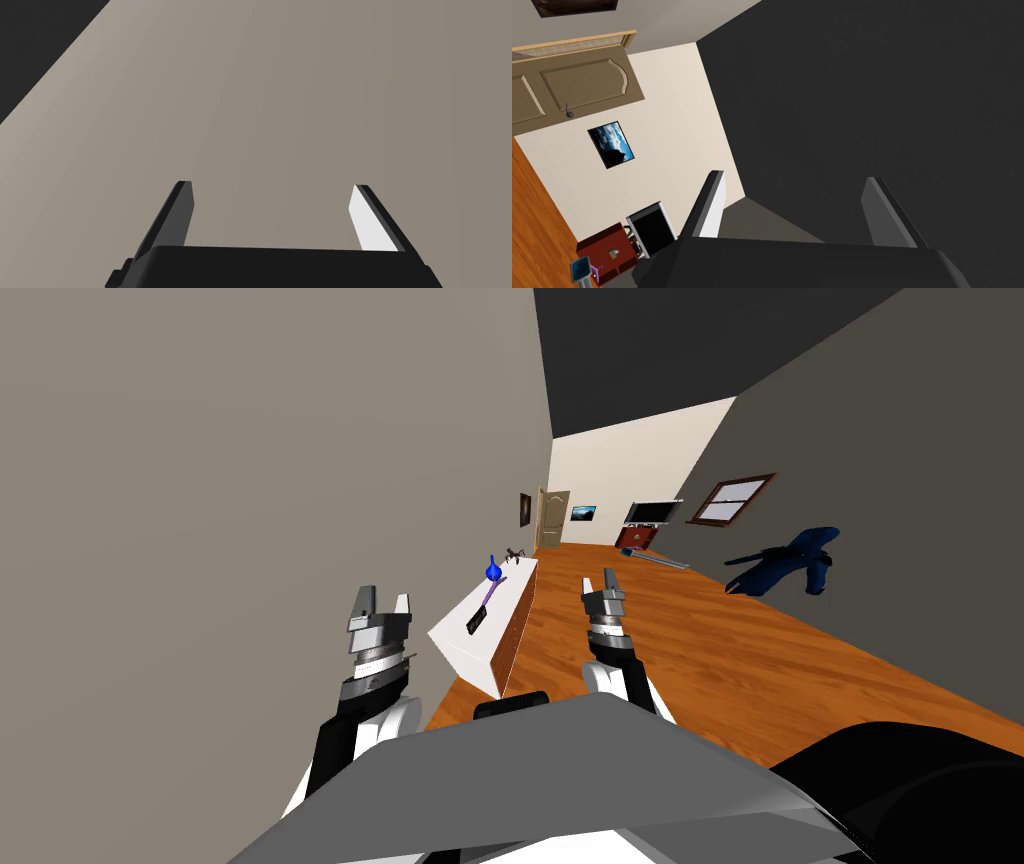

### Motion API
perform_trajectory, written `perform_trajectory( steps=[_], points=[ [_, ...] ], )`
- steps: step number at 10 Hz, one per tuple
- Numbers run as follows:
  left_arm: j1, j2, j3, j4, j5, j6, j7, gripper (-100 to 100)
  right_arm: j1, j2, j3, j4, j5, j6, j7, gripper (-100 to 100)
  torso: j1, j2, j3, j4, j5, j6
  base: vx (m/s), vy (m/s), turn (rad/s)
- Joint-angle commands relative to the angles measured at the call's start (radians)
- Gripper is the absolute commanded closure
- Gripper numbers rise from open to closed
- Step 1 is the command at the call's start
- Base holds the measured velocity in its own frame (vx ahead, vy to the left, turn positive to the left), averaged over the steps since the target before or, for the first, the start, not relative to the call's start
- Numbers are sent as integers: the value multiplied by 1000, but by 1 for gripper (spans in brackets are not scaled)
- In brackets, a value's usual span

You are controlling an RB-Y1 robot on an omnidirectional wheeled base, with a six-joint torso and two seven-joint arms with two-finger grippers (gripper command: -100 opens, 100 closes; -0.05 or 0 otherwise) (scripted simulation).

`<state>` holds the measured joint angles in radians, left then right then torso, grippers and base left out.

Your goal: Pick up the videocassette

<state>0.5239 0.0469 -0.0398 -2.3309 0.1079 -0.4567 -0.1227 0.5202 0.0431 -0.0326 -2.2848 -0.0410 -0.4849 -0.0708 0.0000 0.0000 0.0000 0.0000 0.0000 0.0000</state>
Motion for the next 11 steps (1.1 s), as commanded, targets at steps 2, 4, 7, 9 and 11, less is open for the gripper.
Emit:
perform_trajectory(
  steps=[2,4,7,9,11],
  points=[
    [24,48,8,3,20,45,19,-100,0,0,0,0,0,0,0,0,0,2,1,0,0,0,-48,-21,-15],
    [46,78,18,7,41,96,39,-100,0,0,0,0,0,0,0,0,-2,4,3,1,0,0,-74,-40,-24],
    [72,108,35,12,67,165,68,-100,0,0,0,0,0,0,0,0,-3,5,3,1,-1,0,-67,-42,-29],
    [85,123,45,15,82,206,85,-100,0,0,0,0,0,0,0,0,-2,3,2,1,-1,0,-29,-32,-30],
    [99,136,57,19,97,250,104,-100,0,0,0,0,0,0,0,0,-2,2,1,0,0,0,-28,-30,-29]
  ],
)
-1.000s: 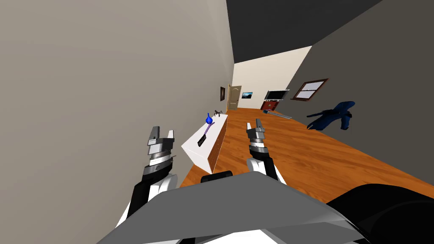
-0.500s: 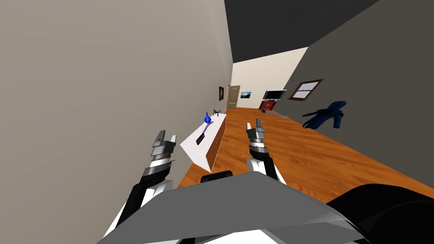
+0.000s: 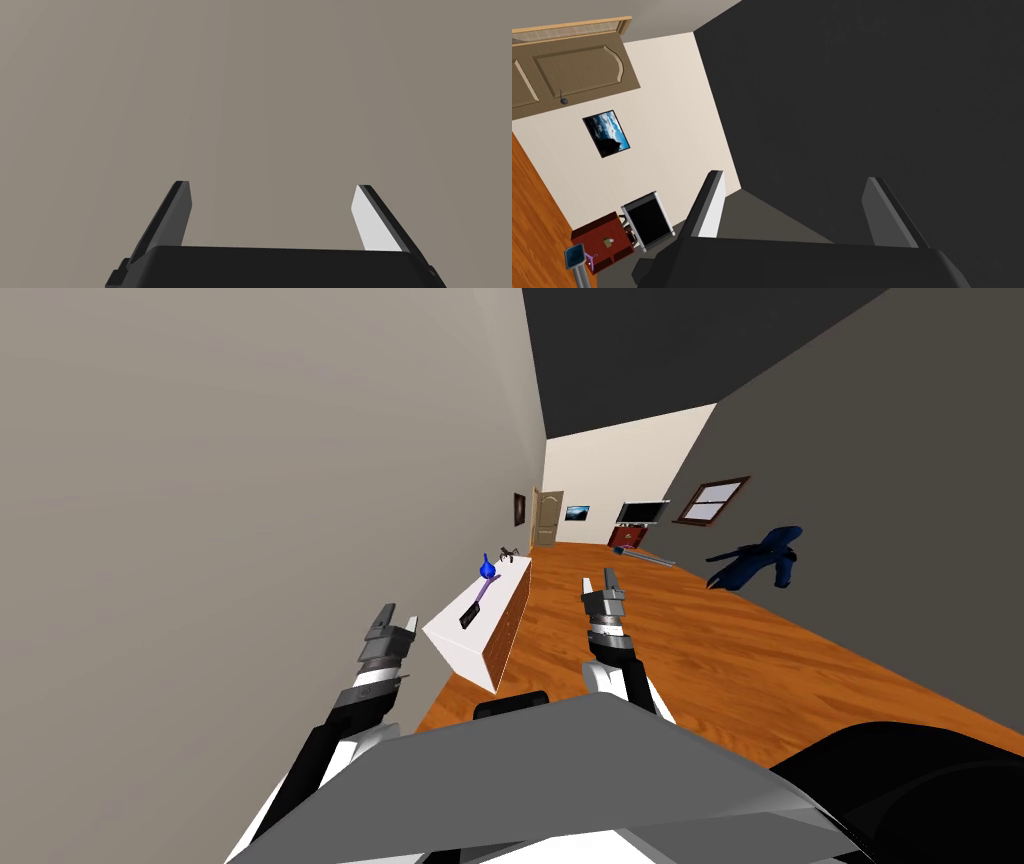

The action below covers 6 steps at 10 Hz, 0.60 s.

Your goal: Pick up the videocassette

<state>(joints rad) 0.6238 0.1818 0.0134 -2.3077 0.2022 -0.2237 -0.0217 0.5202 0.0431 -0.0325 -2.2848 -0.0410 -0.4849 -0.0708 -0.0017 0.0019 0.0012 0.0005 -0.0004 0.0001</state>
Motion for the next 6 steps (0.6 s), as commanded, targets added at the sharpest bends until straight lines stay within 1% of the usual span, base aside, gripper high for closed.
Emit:
perform_trajectory(
  steps=[1,2,3,4,5,6],
  points=[
    [12,14,17,1,19,50,23,-100,0,0,0,0,0,0,0,0,0,0,0,0,0,0,-38,-32,-45],
    [12,14,17,1,19,66,23,-100,0,0,0,0,0,0,0,0,0,1,0,0,0,0,-32,-27,-26],
    [24,26,32,7,35,101,45,-100,0,0,0,0,0,0,0,0,0,0,0,0,0,0,-26,-34,-61],
    [24,26,32,7,35,118,45,-100,0,0,0,0,0,0,0,0,0,0,0,0,0,0,-23,-34,-30],
    [36,37,49,13,52,158,69,-100,0,0,0,0,0,0,0,0,0,0,0,0,0,0,-25,-44,-62],
    [36,37,49,13,52,173,69,-100,0,0,0,0,0,0,0,0,-1,0,0,0,0,0,-18,-34,-25]
  ],
)
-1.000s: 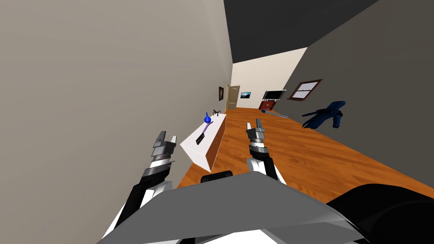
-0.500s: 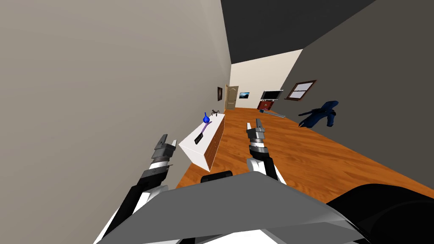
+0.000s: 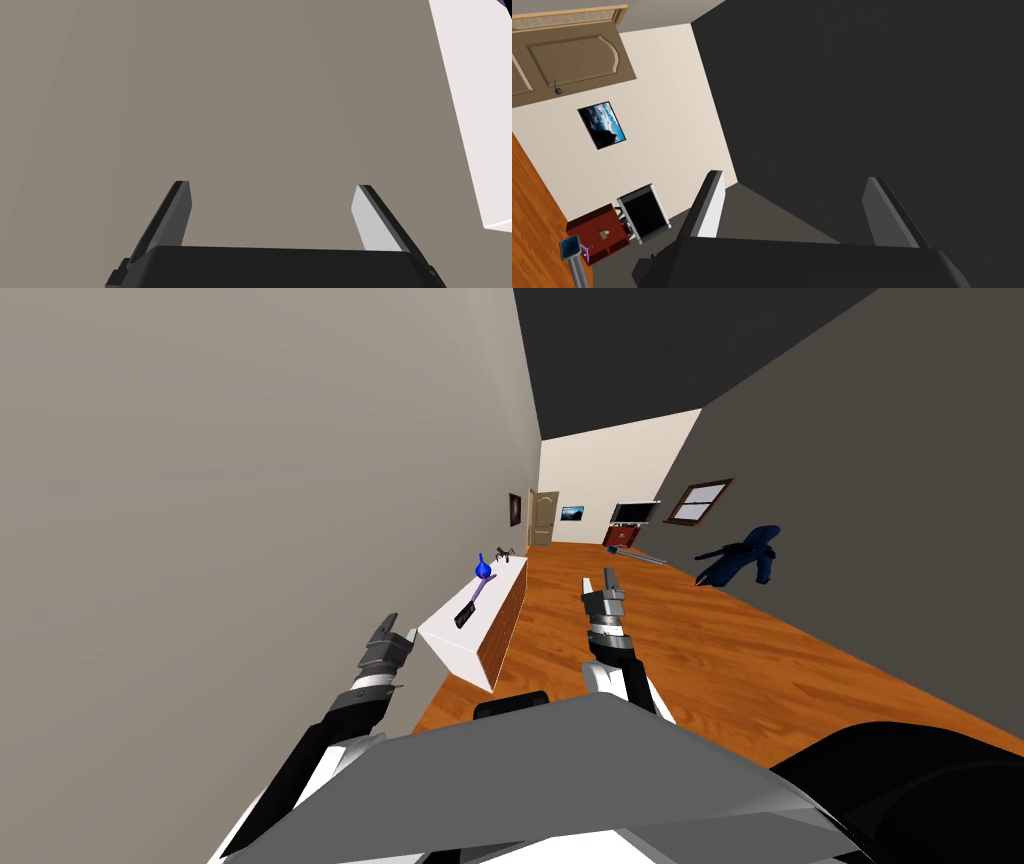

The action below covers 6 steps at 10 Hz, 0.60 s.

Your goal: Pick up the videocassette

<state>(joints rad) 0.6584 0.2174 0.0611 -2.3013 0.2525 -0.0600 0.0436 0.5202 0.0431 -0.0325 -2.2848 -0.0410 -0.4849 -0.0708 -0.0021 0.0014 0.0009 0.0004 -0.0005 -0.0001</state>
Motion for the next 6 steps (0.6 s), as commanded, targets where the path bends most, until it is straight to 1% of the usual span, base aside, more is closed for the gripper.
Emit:
perform_trajectory(
  steps=[1,2,3,4,5,6],
  points=[
    [11,13,19,15,19,50,28,-100,0,0,0,0,0,0,0,0,0,0,0,0,0,0,-18,-41,-74],
    [11,13,19,15,19,68,28,-100,0,0,0,0,0,0,0,0,0,0,0,0,0,0,-16,-34,-36],
    [21,23,38,24,36,107,54,-100,0,0,0,0,0,0,0,0,0,0,0,0,0,0,-11,-40,-77],
    [21,23,38,24,36,129,54,-100,0,0,0,0,0,0,0,0,0,0,0,0,0,0,-6,-33,-34],
    [28,34,59,34,53,157,82,-100,0,0,0,0,0,0,0,0,0,-1,0,0,0,0,-4,-38,-82],
    [28,34,59,34,53,179,82,-100,0,0,0,0,0,0,0,0,0,-1,-1,0,0,0,-3,-33,-38]
  ],
)
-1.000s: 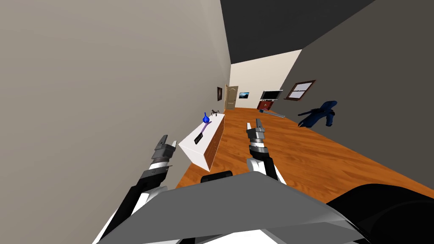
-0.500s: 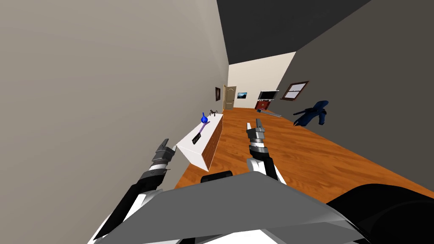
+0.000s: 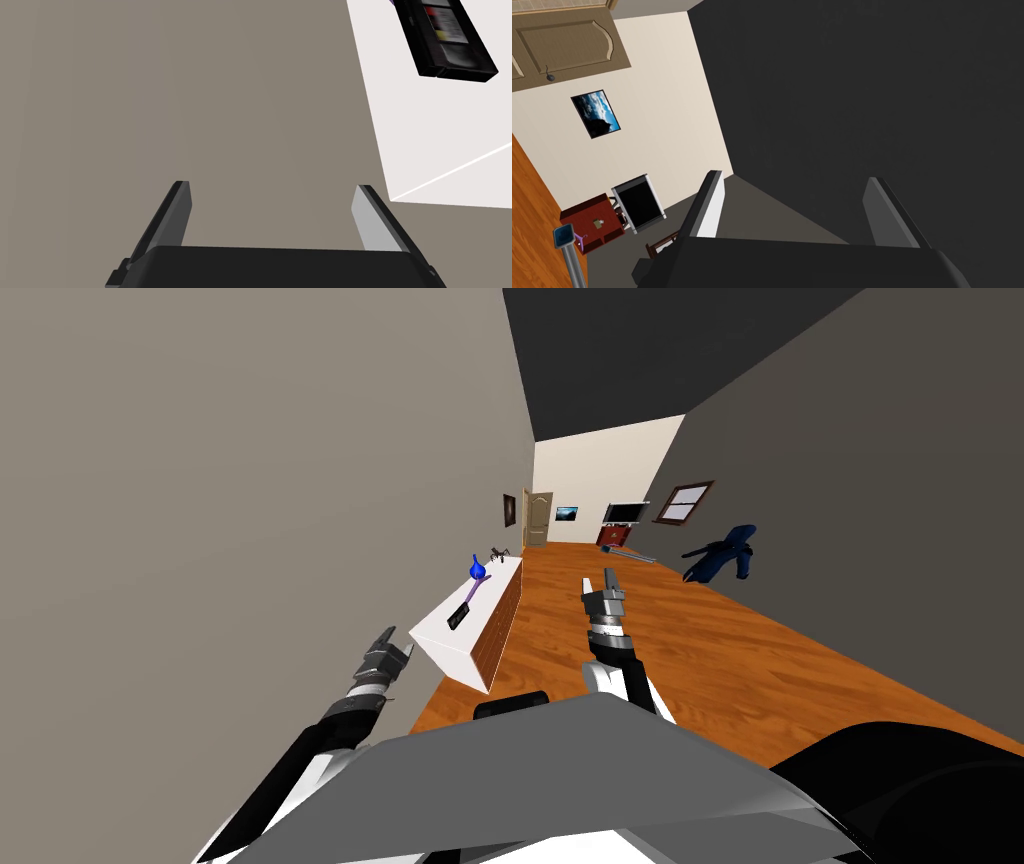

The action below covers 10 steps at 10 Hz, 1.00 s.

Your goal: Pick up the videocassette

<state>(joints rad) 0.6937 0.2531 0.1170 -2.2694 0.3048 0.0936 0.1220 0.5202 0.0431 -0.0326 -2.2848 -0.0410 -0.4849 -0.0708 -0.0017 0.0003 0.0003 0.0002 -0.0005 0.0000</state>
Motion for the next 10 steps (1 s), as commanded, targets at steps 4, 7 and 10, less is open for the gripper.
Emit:
perform_trajectory(
  steps=[4,7,10],
  points=[
    [3,17,50,26,34,133,62,-100,0,0,0,0,0,0,0,0,0,-1,0,0,0,0,5,-32,-60],
    [6,26,76,39,50,209,93,-100,0,0,0,0,0,0,0,0,1,-1,0,0,0,0,12,-26,-48],
    [6,34,103,54,65,282,124,-100,0,0,0,0,0,0,0,0,1,-1,-1,0,0,0,17,-24,-50]
  ],
)
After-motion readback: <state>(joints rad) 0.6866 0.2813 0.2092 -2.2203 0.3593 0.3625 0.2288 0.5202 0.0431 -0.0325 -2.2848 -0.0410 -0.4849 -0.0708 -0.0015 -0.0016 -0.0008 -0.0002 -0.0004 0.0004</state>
